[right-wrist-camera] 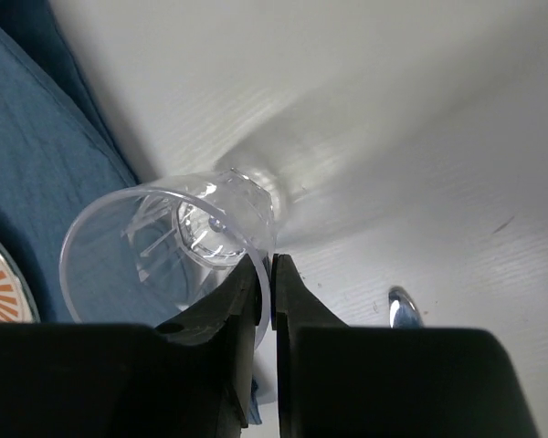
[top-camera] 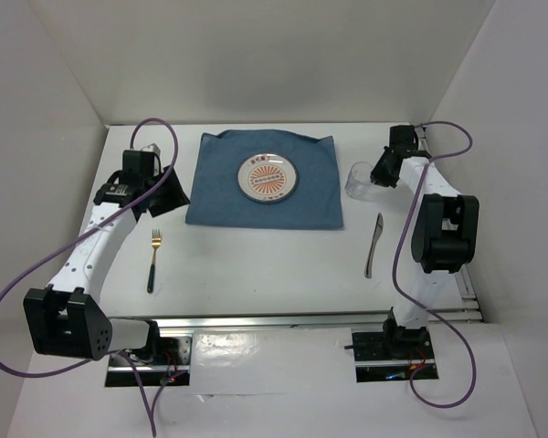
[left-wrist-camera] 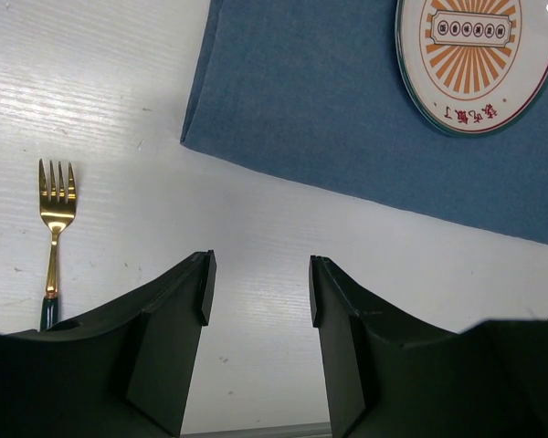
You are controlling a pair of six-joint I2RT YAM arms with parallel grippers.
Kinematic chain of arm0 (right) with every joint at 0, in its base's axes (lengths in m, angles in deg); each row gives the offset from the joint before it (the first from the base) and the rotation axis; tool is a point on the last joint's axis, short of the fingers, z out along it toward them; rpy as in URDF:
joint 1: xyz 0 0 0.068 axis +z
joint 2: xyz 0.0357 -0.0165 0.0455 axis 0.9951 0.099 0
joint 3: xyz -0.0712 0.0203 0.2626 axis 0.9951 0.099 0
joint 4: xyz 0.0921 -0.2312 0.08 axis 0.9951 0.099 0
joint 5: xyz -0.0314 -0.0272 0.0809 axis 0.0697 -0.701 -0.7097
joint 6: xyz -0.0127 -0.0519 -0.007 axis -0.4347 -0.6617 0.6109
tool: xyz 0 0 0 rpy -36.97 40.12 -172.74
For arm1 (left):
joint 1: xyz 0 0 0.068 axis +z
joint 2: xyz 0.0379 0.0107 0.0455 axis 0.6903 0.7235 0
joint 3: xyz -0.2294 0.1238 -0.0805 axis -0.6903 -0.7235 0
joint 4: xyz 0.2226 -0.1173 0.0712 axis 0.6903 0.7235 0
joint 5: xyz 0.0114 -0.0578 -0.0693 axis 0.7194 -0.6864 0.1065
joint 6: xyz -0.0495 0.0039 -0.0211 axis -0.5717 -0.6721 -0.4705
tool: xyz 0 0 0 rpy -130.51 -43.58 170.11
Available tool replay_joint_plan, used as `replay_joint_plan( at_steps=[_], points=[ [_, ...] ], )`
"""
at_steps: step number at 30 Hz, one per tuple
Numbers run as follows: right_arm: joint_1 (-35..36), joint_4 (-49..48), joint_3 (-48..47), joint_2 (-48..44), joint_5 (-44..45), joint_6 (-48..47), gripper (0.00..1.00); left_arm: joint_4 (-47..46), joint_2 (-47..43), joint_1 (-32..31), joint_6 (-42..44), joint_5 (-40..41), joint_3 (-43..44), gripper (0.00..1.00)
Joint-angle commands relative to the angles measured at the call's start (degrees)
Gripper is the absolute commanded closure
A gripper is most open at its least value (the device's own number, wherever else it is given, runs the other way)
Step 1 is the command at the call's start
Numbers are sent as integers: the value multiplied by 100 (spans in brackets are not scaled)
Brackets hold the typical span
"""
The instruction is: Set the dinner table for one person
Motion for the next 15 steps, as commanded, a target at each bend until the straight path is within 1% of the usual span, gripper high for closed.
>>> replay_joint_plan(
  at_steps=[1,3,6,7,9,10,12,13,15],
  points=[
    [-27,-163,-592,-63,103,-107,100,-125,54,-25,46,-72,168,38],
    [60,-163,-768,-63,209,-169,100,-125,54,-25,46,-72,168,38],
    [297,-58,-1347,33,148,-414,100,-178,106,-25,46,-72,168,38],
    [411,56,-1898,312,147,-528,100,-178,159,-25,46,-133,168,38],
    [517,493,-2594,717,-20,-651,100,-178,220,-25,46,-186,168,38],
    [631,653,-3346,1189,-72,-756,100,-178,221,-25,46,-187,168,38],
    [789,926,-4018,1631,67,-810,100,-231,273,-25,46,-187,221,40],
    [938,1101,-4569,1981,138,-880,100,-231,273,-25,46,-187,221,40],
    [1001,1155,-4916,2230,139,-881,100,-231,273,-25,-7,-125,221,40]
  ],
)
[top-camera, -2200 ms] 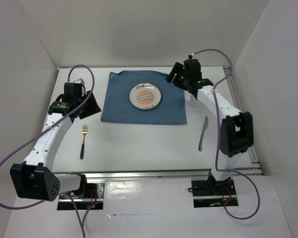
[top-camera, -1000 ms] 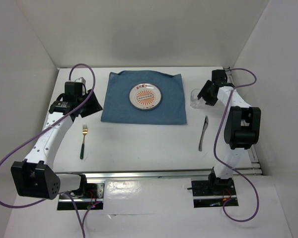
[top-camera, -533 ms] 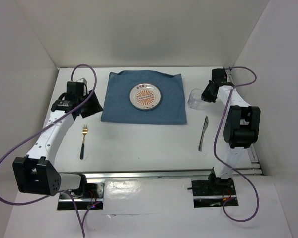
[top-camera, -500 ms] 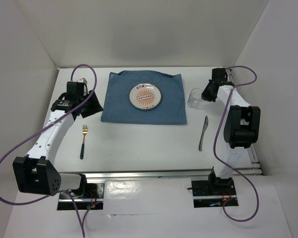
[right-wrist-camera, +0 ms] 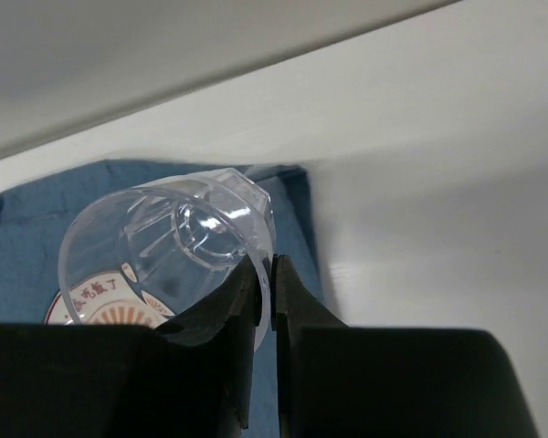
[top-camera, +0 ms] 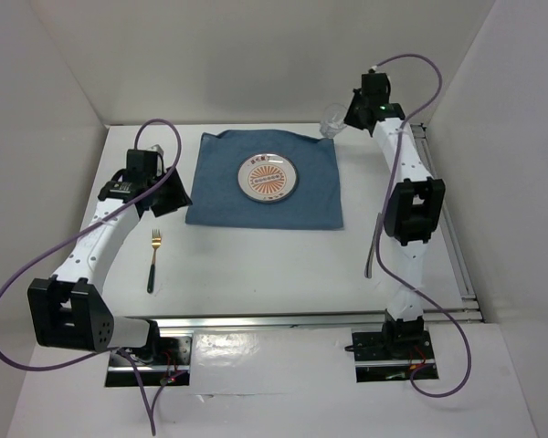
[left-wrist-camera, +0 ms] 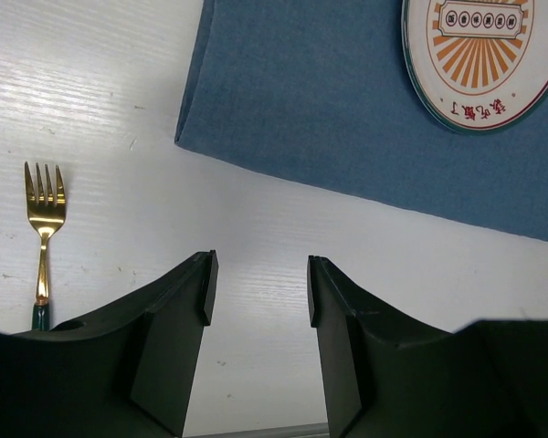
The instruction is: Set the dinner table for one person
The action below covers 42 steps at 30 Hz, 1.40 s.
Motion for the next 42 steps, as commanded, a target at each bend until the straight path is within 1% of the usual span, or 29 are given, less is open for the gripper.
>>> replay_joint_plan(
  at_steps=[1,8,11,15,19,21,25,31,32,33,36,37,39,40,41,42],
  points=[
    [262,583,-788,543,14,-192,100,-158,-48,-25,-5,-31,149,40],
    [377,267,-1106,1019,-118,-139,100,-158,4,-25,-5,22,78,40],
    [430,355,-1343,1274,49,-87,100,-158,4,-25,-5,22,25,40],
    [482,355,-1344,1432,303,-87,100,-158,4,-25,-5,22,25,40],
    [482,293,-1572,1695,357,-87,100,-158,57,-25,-5,22,25,40],
    [482,293,-1704,1783,357,-139,100,-158,57,-25,-5,22,25,40],
    [482,285,-1704,1898,208,-139,100,-106,57,-25,-5,135,25,40],
    [535,284,-1766,2004,207,-139,100,-53,110,-25,48,136,25,40],
    [535,284,-1766,2004,207,-192,96,-53,110,-25,48,188,25,40],
    [535,284,-1766,2004,207,-192,77,-53,110,-25,48,189,25,40],
    [587,231,-1766,2004,155,-192,44,-53,110,-25,48,189,-27,40],
    [588,171,-1714,1917,155,-192,29,-53,110,-25,100,189,-28,40],
    [588,118,-1713,1715,102,-192,17,-53,110,-25,101,189,-28,40],
    [588,117,-1661,1635,102,-192,13,-53,110,-25,101,189,-28,40],
    [588,117,-1660,1556,102,-192,5,-53,110,-25,101,189,-28,40],
    [588,56,-1660,1460,154,-192,4,-53,110,-25,101,189,-28,40]
  ],
)
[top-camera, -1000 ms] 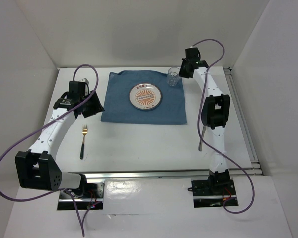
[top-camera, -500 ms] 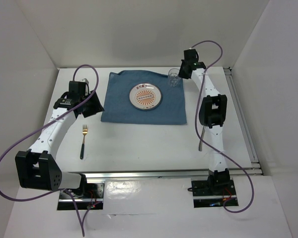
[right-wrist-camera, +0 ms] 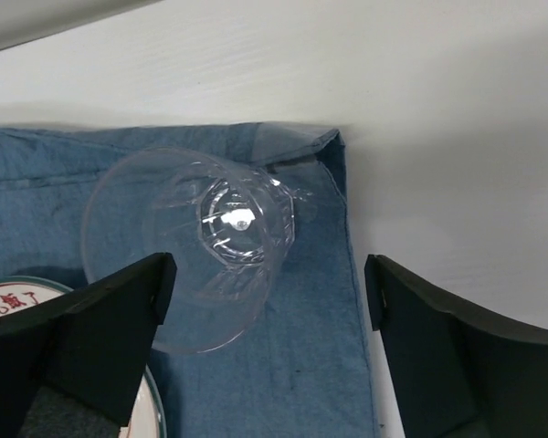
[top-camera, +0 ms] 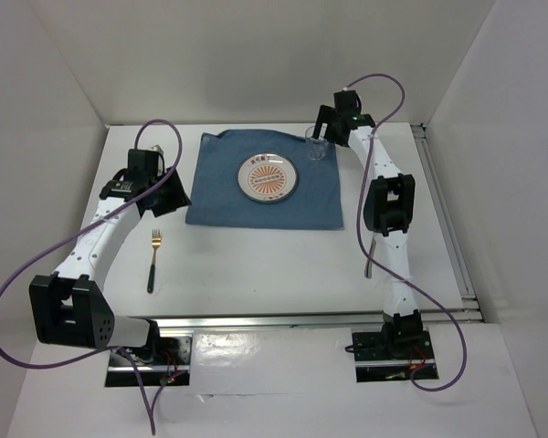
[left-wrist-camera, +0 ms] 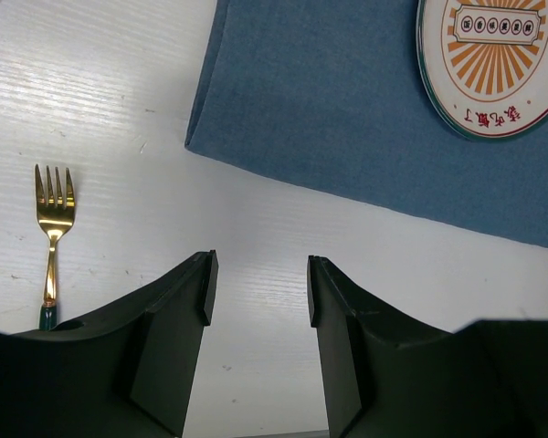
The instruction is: Set the dinner table for one person
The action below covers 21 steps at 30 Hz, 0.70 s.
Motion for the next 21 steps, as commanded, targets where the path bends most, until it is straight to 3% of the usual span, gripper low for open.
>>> replay_joint_plan(
  at_steps=[1,7,13,16,19,21],
  points=[
    [59,-329,-183,-702,17,-39,1,-14,20,-25,92,60,-25,40],
    [59,-443,431,-2088,333,-92,1,48,-155,-25,92,243,27,40],
    [59,46,2161,-3506,263,-92,1,180,108,-25,-22,438,97,40],
    [59,295,3951,-4410,630,285,3,189,161,-25,-22,263,98,41],
    [-169,277,6131,-5544,423,724,20,66,109,-25,-22,191,98,41],
    [-520,216,7381,-6274,-33,1059,24,65,108,-25,-22,191,150,41]
  ],
)
